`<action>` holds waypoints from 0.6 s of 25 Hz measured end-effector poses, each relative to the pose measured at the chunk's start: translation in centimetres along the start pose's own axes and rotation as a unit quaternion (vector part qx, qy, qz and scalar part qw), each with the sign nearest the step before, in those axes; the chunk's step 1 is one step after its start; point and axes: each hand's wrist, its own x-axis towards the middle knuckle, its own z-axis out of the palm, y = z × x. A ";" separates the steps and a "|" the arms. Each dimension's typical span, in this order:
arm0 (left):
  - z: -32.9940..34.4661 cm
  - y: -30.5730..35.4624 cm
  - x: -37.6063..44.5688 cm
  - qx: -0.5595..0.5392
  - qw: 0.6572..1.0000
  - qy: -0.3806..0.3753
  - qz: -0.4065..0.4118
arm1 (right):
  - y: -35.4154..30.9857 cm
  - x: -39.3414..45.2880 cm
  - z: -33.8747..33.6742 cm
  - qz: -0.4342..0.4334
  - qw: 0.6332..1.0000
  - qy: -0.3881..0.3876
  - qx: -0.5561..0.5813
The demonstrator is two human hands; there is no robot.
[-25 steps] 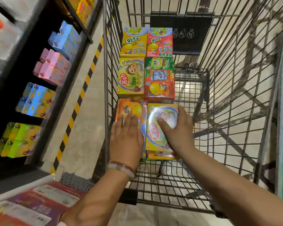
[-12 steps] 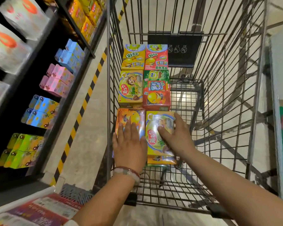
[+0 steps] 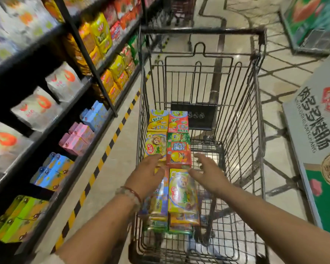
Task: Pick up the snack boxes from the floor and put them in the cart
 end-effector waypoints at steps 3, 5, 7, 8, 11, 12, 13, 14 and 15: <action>-6.4 1.8 0.5 0.025 0.998 0.013 0.060 | -4.1 -0.1 -4.7 -0.067 0.996 -0.023 -0.048; -10.9 3.0 0.5 0.059 0.994 0.025 0.086 | -7.1 -0.5 -8.1 -0.094 0.992 -0.036 -0.070; -16.1 5.0 0.2 0.091 0.987 0.060 0.118 | -11.0 -1.4 -12.4 -0.127 0.987 -0.023 -0.095; -18.4 6.1 -0.3 0.099 0.983 0.076 0.134 | -13.0 -2.1 -14.2 -0.147 0.984 -0.001 -0.104; -25.1 10.1 -3.1 0.099 0.971 0.125 0.176 | -19.1 -5.6 -19.3 -0.213 0.963 0.052 -0.156; -26.9 11.3 -4.3 0.098 0.967 0.138 0.191 | -20.9 -6.8 -20.5 -0.229 0.956 0.069 -0.168; -28.3 12.3 -5.3 0.098 0.963 0.149 0.203 | -22.4 -7.7 -21.6 -0.248 0.948 0.086 -0.177; -29.4 13.2 -6.4 0.105 0.958 0.161 0.213 | -23.9 -8.9 -22.3 -0.266 0.942 0.097 -0.178; -30.2 13.8 -7.4 0.113 0.954 0.169 0.218 | -24.9 -10.0 -22.8 -0.283 0.937 0.103 -0.179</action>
